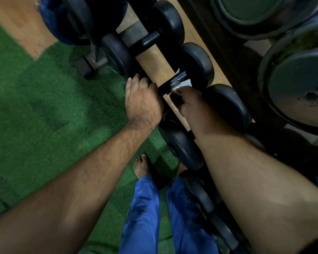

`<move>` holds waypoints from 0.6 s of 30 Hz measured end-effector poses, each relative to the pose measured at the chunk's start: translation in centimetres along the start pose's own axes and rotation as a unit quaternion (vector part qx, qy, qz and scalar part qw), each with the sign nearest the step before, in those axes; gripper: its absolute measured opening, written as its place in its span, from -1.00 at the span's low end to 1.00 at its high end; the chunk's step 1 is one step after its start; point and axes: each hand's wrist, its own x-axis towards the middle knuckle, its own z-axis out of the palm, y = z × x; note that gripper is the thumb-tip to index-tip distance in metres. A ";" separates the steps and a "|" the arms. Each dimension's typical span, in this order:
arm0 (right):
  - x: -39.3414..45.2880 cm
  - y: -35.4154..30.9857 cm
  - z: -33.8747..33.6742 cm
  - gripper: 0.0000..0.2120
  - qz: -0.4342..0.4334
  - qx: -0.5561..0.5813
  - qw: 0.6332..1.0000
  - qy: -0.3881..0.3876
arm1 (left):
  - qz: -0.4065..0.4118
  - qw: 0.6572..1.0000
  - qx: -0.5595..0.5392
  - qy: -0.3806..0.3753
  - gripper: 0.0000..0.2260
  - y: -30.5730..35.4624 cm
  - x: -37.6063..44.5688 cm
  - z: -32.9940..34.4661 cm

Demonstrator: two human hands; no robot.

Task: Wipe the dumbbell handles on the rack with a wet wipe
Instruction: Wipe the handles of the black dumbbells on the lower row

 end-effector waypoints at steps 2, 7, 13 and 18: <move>-0.2 0.0 0.1 -0.90 0.015 -0.005 1.000 -0.006 | -0.004 1.000 0.005 -0.003 -0.73 0.2 0.0 -0.2; 1.4 -0.9 -0.3 -0.78 -0.007 0.069 0.997 -0.019 | -0.006 1.000 -0.009 -0.004 -0.42 0.4 -0.4 -0.9; 1.3 -0.4 -0.3 -0.81 0.016 0.025 1.000 -0.001 | -0.024 0.999 -0.023 -0.027 -0.26 0.8 -0.8 -1.6; 0.6 -0.9 1.4 -0.94 0.015 0.043 0.998 0.037 | -0.023 0.992 -0.093 -0.083 -0.39 3.4 -0.9 -5.7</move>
